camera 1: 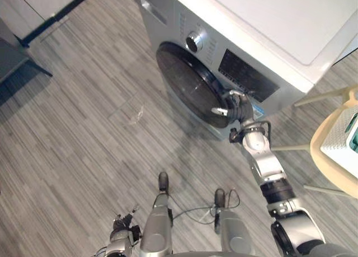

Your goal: Pick up the laundry basket with both hands and put the clothes into the washing machine.

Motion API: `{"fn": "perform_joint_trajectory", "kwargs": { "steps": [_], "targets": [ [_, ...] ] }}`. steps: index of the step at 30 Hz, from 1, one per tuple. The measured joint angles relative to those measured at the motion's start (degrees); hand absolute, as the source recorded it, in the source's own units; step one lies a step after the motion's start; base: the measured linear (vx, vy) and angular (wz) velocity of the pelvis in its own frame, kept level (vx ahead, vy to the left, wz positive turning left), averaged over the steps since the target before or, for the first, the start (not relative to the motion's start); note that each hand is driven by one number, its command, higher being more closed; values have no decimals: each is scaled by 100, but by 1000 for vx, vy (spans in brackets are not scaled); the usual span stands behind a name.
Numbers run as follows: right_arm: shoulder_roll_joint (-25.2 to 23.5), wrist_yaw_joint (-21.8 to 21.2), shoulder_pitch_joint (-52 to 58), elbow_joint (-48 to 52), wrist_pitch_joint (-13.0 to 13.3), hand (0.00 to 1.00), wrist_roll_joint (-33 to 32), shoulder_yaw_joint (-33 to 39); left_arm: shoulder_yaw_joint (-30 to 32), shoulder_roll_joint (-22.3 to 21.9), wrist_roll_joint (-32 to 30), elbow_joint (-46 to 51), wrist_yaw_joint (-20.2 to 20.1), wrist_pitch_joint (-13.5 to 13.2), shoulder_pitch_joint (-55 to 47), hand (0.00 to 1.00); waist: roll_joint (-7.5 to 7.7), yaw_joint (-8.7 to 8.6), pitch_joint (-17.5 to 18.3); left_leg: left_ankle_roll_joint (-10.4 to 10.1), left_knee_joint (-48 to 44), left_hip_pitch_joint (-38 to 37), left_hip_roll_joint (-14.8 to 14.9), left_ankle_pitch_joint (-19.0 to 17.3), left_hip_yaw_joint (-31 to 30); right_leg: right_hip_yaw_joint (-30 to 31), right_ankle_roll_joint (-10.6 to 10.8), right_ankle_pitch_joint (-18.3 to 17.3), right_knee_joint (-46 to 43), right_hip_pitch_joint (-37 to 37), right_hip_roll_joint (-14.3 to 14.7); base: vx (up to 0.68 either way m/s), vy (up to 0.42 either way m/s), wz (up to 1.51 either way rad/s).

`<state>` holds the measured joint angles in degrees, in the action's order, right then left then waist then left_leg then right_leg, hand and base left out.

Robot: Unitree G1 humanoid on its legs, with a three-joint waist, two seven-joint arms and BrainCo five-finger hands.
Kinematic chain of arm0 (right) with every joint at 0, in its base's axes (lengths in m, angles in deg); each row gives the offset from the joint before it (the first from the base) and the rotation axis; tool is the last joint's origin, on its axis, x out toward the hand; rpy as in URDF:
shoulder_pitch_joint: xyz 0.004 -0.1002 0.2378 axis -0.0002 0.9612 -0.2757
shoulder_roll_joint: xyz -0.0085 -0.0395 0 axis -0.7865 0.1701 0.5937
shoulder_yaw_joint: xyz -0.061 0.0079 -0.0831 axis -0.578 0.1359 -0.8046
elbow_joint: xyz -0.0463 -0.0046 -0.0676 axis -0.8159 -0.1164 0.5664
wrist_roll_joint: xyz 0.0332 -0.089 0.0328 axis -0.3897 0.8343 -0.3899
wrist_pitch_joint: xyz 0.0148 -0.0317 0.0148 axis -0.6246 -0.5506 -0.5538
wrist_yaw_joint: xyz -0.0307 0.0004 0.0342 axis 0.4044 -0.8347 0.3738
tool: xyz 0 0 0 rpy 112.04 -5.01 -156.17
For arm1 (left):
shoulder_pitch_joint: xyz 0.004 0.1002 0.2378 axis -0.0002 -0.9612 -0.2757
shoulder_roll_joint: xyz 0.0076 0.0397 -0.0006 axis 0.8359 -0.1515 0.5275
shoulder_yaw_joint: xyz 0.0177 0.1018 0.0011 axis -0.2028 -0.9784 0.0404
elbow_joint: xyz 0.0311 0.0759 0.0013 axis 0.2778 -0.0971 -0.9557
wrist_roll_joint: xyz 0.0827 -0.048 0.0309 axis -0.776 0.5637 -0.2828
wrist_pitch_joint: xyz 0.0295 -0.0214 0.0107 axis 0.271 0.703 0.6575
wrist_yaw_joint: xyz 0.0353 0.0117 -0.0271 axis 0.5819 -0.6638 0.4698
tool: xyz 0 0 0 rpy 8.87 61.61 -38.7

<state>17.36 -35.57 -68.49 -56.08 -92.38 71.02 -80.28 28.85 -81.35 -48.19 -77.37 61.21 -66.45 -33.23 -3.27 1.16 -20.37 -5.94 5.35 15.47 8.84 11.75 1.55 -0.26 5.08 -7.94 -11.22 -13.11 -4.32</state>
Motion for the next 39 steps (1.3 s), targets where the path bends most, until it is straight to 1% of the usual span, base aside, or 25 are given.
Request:
{"fn": "perform_joint_trajectory", "kwargs": {
  "steps": [5,6,9,11,13,16,17,18,19,20,21,23,25,27,28,29,30,31,32,33,34,35,36,37,39],
  "targets": [
    [0,211,-732,-873,-33,0,-1,304,-115,22,122,20,15,-14,-1,0,-86,113,-291,16,2,280,-26,113,-94,-12,13,-11,-238,-357,-14,-92,6,4],
    [-22,276,-778,-985,-28,0,0,321,-211,23,165,77,21,-14,-10,0,-96,135,-311,16,2,319,-37,126,-118,-30,26,-26,-285,-405,-25,-42,-1,9],
    [-150,368,-849,-1099,-1,0,1,410,-343,48,281,148,115,-65,-36,0,-112,123,-326,22,1,423,-76,171,-224,-117,42,-81,-402,-507,-62,-17,-2,16],
    [-178,372,-847,-1179,-7,0,1,403,-517,54,317,194,127,-91,-39,0,-122,130,-331,22,1,419,-104,172,-258,-142,47,-125,-474,-512,-88,7,-8,12],
    [-261,375,-825,-1181,-19,0,0,268,-581,53,324,243,131,-137,-37,0,-122,134,-334,21,0,420,-104,172,-275,-159,42,-142,-484,-510,-88,3,-20,6],
    [-331,360,-545,-969,-1,0,1,-317,-678,75,325,247,192,-139,-37,0,-121,122,-333,20,0,414,-103,171,-312,-199,28,-206,-544,-510,-88,14,-33,6],
    [-335,302,-421,-866,0,0,1,-575,-679,71,324,246,225,-136,-37,0,-121,123,-333,19,0,406,-103,170,-323,-217,25,-240,-577,-507,-90,28,-55,10],
    [-383,93,-226,-735,22,0,-11,-1024,-673,70,324,235,232,-131,-38,0,-118,126,-332,18,-1,380,-103,170,-343,-270,21,-286,-629,-493,-90,29,-58,9],
    [-425,-20,-152,-700,28,0,-56,-1199,-666,70,322,235,232,-125,-38,0,-118,128,-331,18,-1,367,-103,169,-349,-277,14,-305,-648,-484,-90,36,-73,10],
    [-539,-252,13,-609,29,0,-280,-1561,-639,71,322,229,233,-109,-38,0,-117,127,-331,17,-1,333,-101,168,-366,-287,4,-333,-664,-449,-89,24,-48,8],
    [-601,-357,106,-558,30,0,-353,-1744,-598,71,320,225,233,-104,-38,0,-117,127,-331,17,-1,309,-99,168,-376,-290,-2,-343,-659,-415,-88,34,-54,11],
    [-823,-908,461,-426,19,0,-922,-2380,-429,57,302,222,223,-58,-38,0,-93,126,-318,15,-1,204,-100,166,-406,-317,-18,-371,-650,-274,-88,26,-46,12],
    [-914,-1177,740,-196,24,0,-1130,-2596,-417,59,268,218,216,-41,-39,0,-72,133,-306,15,-1,163,-100,166,-408,-352,-23,-375,-622,-197,-84,-10,-23,11],
    [-909,-1394,1283,246,87,0,-1197,-2530,-213,60,236,211,157,41,-41,0,40,97,-227,15,0,162,-99,166,-386,-336,-23,-374,-610,-197,-84,-48,0,1],
    [-891,-1393,1435,353,95,0,-1193,-2441,-192,81,231,211,124,65,-41,0,90,87,-189,16,0,158,-100,165,-365,-311,-22,-373,-592,-206,-84,-81,9,-11],
    [-857,-1386,1768,523,106,0,-1188,-2184,-199,144,232,207,103,115,-58,0,198,58,-105,15,1,134,-99,164,-307,-264,-18,-361,-569,-202,-82,-67,9,-13],
    [-828,-1385,1942,612,106,0,-1180,-2022,-203,179,229,210,99,128,-68,0,265,18,-62,15,2,115,-95,162,-276,-236,-11,-342,-547,-199,-79,-93,14,-24],
    [-758,-1383,2308,813,106,0,-1155,-1710,-215,205,208,221,90,147,-67,0,384,-61,11,7,4,73,-78,138,-195,-148,2,-282,-449,-193,-60,-79,18,-45],
    [-677,-1381,2669,1034,109,0,-1125,-1370,-273,271,188,290,81,154,-47,0,502,-91,95,-1,6,48,-45,115,-35,20,8,-178,-317,-202,-28,-81,23,-56],
    [-618,-1378,2831,1111,113,0,-1125,-1198,-311,289,180,381,77,153,-35,0,561,-142,135,5,6,46,-19,103,57,98,21,-106,-220,-206,-8,-65,29,-72],
    [-548,-1373,3123,1211,121,0,-1125,-861,-376,310,140,561,51,152,6,0,650,-240,189,14,8,46,18,84,207,268,38,51,-8,-198,31,-48,22,-70],
    [-518,-1370,3318,1237,126,0,-1125,-605,-525,336,106,726,13,146,70,0,718,-311,230,23,10,47,32,70,322,394,62,185,135,-187,46,-48,23,-84],
    [-445,-1367,3568,1234,131,0,-1112,-283,-745,360,63,994,-32,147,239,0,776,-423,273,25,10,47,44,69,493,572,93,348,326,-199,50,-47,18,-69],
    [-428,-1361,3691,1233,130,0,-1107,-121,-847,401,42,1137,-41,141,296,0,790,-465,288,27,13,48,46,68,573,662,115,429,406,-198,48,-61,22,-69],
    [-424,-1361,4039,1126,107,0,-1002,375,-1064,532,32,1497,-57,41,831,0,829,-668,320,37,21,22,68,61,892,984,170,711,711,-230,45,-73,17,-69]
  ]
}}
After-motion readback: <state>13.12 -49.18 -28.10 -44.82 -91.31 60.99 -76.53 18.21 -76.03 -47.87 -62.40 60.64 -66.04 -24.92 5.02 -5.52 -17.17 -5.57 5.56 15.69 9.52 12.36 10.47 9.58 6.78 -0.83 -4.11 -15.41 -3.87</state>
